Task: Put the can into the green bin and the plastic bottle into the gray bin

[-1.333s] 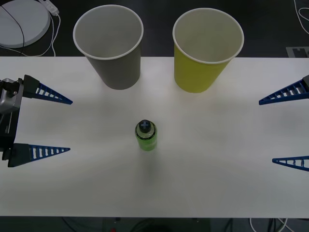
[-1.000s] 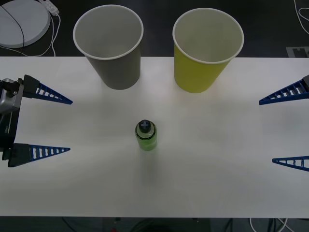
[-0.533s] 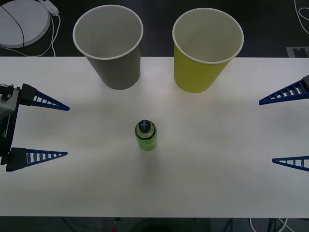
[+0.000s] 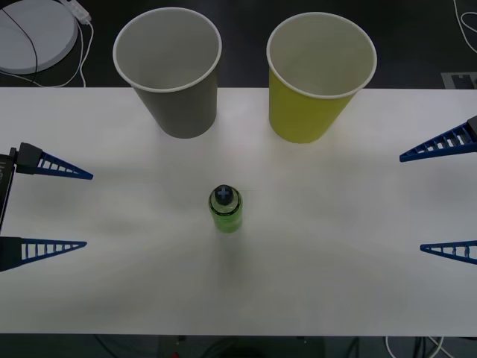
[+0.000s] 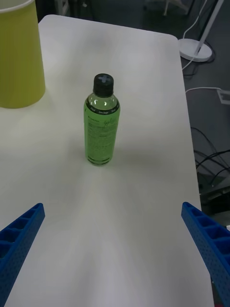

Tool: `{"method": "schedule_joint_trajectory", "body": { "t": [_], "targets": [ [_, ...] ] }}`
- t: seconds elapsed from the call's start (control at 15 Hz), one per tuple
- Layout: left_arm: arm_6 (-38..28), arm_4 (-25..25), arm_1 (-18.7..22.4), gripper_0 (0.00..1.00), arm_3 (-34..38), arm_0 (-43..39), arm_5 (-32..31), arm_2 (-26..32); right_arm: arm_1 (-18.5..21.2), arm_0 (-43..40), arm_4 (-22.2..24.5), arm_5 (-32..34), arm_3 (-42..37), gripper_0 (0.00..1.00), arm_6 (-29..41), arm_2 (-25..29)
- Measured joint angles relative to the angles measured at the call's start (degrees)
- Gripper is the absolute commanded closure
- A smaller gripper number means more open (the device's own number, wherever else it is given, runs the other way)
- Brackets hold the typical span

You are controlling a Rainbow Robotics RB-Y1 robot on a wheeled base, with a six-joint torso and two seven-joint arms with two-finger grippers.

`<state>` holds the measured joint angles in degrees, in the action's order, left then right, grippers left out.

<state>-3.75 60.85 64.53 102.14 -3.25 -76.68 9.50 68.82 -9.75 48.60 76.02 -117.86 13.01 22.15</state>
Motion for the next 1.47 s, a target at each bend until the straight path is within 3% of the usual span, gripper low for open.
{"method": "schedule_joint_trajectory", "body": {
  "t": [0.27, 1.2, 1.47],
  "targets": [
    [1.37, 0.61, -2.79, 0.0, -2.25, 0.0, -0.07, 0.02, 0.0, 0.0, 0.0, 0.0, 0.0, 0.0, 0.0, 0.0],
    [2.56, 13.49, -19.65, 0.0, 0.23, 0.36, 2.57, 0.0, 0.0, 0.0, 0.0, 0.0, 0.0, 0.0, 0.0, 0.0],
    [2.01, 15.43, -23.28, 0.0, 0.42, 1.44, 5.65, -3.48, 0.0, 0.0, 0.0, 0.0, 0.0, 0.0, 0.0, 0.0]
  ]
}}
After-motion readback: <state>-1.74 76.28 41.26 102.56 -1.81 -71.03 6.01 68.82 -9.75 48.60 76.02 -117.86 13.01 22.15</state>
